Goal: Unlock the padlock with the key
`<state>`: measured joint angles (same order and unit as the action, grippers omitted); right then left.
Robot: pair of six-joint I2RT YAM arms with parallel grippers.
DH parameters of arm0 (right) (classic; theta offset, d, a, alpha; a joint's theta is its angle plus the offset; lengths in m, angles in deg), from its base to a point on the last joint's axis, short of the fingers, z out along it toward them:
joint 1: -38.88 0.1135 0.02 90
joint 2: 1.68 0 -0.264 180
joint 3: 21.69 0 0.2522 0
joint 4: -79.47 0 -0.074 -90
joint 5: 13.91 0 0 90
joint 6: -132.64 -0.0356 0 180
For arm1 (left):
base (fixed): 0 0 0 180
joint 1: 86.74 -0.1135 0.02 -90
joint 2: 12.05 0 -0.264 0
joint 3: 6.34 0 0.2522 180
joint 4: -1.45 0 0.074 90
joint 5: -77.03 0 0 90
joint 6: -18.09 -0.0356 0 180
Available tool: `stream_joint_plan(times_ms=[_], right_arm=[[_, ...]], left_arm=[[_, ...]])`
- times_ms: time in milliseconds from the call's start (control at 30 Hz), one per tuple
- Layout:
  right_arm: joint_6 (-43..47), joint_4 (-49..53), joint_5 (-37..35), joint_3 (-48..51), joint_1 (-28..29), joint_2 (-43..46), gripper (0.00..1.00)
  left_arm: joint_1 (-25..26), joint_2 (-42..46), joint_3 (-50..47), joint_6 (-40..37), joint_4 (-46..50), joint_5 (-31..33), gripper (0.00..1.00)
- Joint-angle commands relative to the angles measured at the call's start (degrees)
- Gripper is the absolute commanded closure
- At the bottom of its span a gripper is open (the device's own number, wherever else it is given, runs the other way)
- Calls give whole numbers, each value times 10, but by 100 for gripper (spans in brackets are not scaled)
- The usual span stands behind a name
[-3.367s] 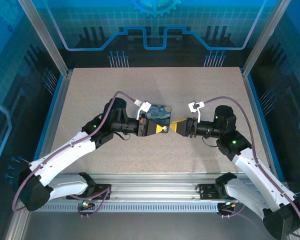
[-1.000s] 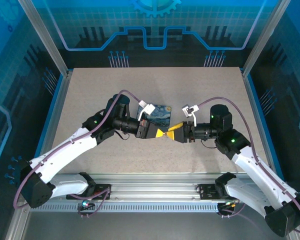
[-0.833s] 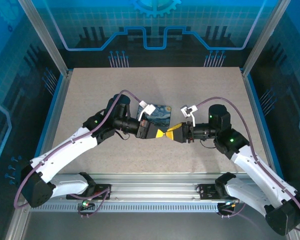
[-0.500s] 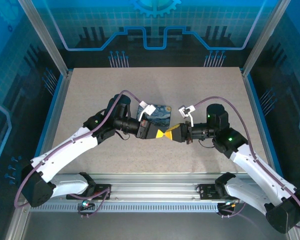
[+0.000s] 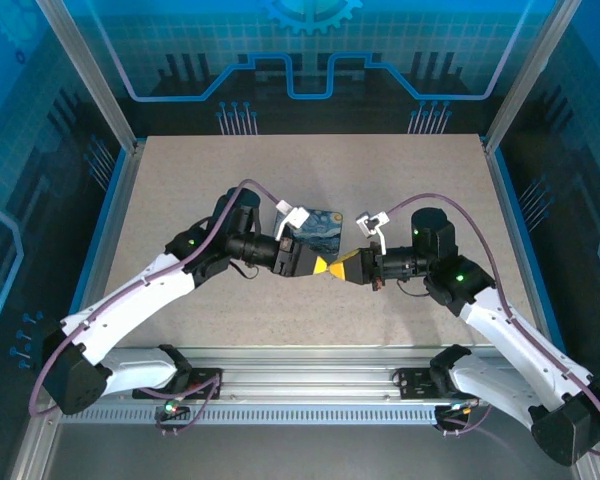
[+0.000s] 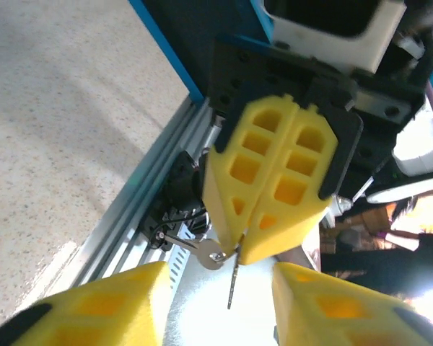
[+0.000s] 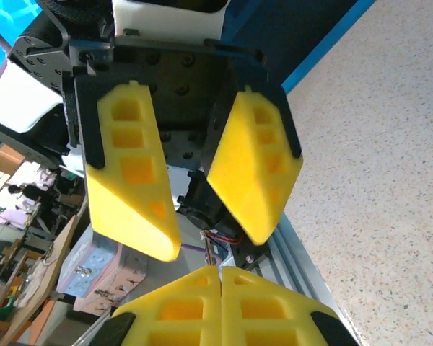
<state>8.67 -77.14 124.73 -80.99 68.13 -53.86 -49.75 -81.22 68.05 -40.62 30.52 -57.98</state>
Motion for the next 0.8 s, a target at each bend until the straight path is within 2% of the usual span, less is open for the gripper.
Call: stream_joint_plan(times_ms=[0, 233, 267, 300, 533, 767], right_arm=[[8, 10, -29, 0, 2, 10, 100], [11, 28, -102, -1, -17, 7, 100], [14, 35, -115, -1, -21, 7, 100], [15, 38, -125, -1, -26, 6, 100], [19, 47, -204, 16, -47, -1, 100], [26, 33, -279, 13, -69, -62, 100]], left_arm=[[-13, 30, -11, 5, -27, 58, 36], [-14, 60, -74, 8, -47, 156, 19], [-13, 64, -90, 12, -53, 181, 4], [-12, 66, -106, 14, -67, 198, 1], [20, 51, -251, 25, -236, 355, 1], [43, -51, -288, 1, -343, 412, 1]])
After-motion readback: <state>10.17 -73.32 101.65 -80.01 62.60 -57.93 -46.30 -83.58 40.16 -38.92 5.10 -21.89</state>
